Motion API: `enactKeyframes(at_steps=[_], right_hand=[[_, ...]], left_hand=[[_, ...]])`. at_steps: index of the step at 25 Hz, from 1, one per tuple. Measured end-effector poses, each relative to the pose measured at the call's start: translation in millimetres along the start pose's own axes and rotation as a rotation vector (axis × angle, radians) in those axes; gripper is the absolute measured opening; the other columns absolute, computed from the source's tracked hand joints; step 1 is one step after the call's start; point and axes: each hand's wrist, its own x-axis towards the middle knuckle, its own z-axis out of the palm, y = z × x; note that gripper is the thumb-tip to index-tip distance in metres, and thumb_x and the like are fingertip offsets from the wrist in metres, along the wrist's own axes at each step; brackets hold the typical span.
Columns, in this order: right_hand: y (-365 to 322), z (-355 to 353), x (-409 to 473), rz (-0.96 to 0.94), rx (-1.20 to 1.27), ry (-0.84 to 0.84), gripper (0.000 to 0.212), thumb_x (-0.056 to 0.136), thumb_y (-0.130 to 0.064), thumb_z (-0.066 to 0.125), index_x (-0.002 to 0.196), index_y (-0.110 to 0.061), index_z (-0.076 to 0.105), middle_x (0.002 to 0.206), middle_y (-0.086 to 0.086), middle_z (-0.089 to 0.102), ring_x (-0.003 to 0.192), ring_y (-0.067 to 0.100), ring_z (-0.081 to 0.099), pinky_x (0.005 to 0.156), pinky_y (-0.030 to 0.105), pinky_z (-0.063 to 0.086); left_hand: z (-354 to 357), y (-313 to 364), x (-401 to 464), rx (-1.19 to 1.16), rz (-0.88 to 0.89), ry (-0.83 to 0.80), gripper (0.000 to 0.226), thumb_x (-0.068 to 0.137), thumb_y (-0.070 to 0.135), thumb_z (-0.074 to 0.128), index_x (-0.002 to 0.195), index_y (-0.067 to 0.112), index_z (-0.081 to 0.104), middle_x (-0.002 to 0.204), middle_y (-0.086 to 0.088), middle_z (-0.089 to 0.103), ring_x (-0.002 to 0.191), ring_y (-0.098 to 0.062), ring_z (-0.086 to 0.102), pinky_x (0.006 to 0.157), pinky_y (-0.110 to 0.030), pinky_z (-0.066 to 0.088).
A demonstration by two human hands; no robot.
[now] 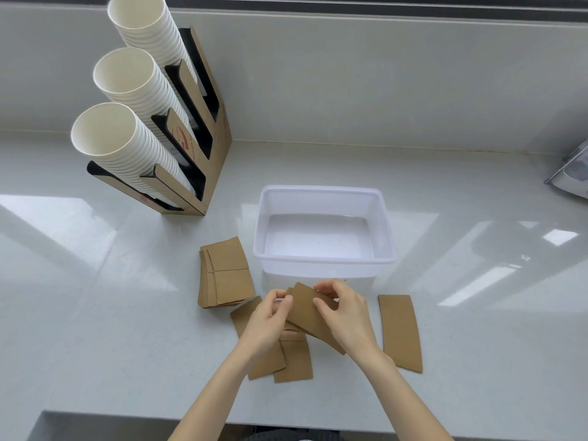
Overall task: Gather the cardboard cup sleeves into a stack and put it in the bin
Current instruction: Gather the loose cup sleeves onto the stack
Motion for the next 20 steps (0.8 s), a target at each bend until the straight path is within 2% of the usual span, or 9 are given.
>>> enactKeyframes(at_steps=[3,7,9,11,14,17,20], right_hand=[[1,2,-1,-0.021,-0.027,-0.020,0.015,0.082,-0.011,0.059,0.096,-0.013,0.063,0.092,-0.005,0.058,0.083,0.002,0.051,0.070,-0.004,0.035],[6,-1,-2,-0.028,-0.030,0.005,0.011,0.083,-0.012,0.059,0.091,-0.019,0.061,0.091,-0.005,0.058,0.080,-0.003,0.051,0.069,-0.003,0.036],[13,-11,-4,0.024,-0.006,0.059,0.011,0.085,-0.014,0.057,0.095,-0.018,0.061,0.095,-0.004,0.059,0.084,0.001,0.054,0.070,0.002,0.038],[26,-23,-9,0.123,-0.054,0.142,0.021,0.086,-0.016,0.057,0.106,-0.015,0.059,0.102,-0.001,0.056,0.098,0.014,0.056,0.079,0.013,0.040],[46,-39,-16,0.400,-0.327,0.228,0.053,0.081,-0.028,0.063,0.128,-0.016,0.043,0.123,0.012,0.042,0.117,0.031,0.041,0.097,0.037,0.035],[56,-42,-20,0.591,-0.460,0.196,0.079,0.074,-0.037,0.068,0.137,-0.013,0.026,0.129,0.019,0.031,0.118,0.037,0.032,0.100,0.043,0.030],[59,-39,-19,0.624,-0.462,0.155,0.078,0.075,-0.035,0.067,0.136,-0.011,0.025,0.128,0.020,0.030,0.116,0.037,0.032,0.100,0.042,0.031]], left_hand=[[2,-6,3,0.045,0.030,-0.016,0.010,0.089,0.014,0.049,0.092,0.023,0.049,0.090,0.003,0.066,0.073,-0.003,0.066,0.065,-0.026,0.058],[3,-10,6,0.075,0.037,0.000,0.018,0.088,0.009,0.049,0.089,0.027,0.048,0.094,0.000,0.065,0.084,-0.012,0.064,0.077,-0.039,0.057],[2,-10,6,0.101,0.050,0.018,0.016,0.089,0.012,0.048,0.090,0.027,0.047,0.095,0.002,0.065,0.086,-0.013,0.063,0.077,-0.037,0.056],[0,-11,7,0.099,0.057,0.039,0.015,0.090,0.013,0.047,0.091,0.028,0.046,0.093,0.007,0.063,0.084,-0.006,0.061,0.073,-0.029,0.055],[-3,-15,9,0.086,0.052,0.072,0.012,0.091,0.015,0.046,0.093,0.027,0.047,0.094,0.005,0.062,0.085,-0.005,0.061,0.070,-0.025,0.055],[-4,-19,11,0.090,0.045,0.088,0.012,0.091,0.014,0.045,0.103,0.018,0.046,0.096,-0.001,0.063,0.084,-0.006,0.061,0.060,-0.016,0.055],[-4,-20,11,0.080,0.041,0.094,0.014,0.091,0.013,0.045,0.104,0.015,0.045,0.097,-0.004,0.063,0.084,-0.009,0.061,0.058,-0.015,0.055]])
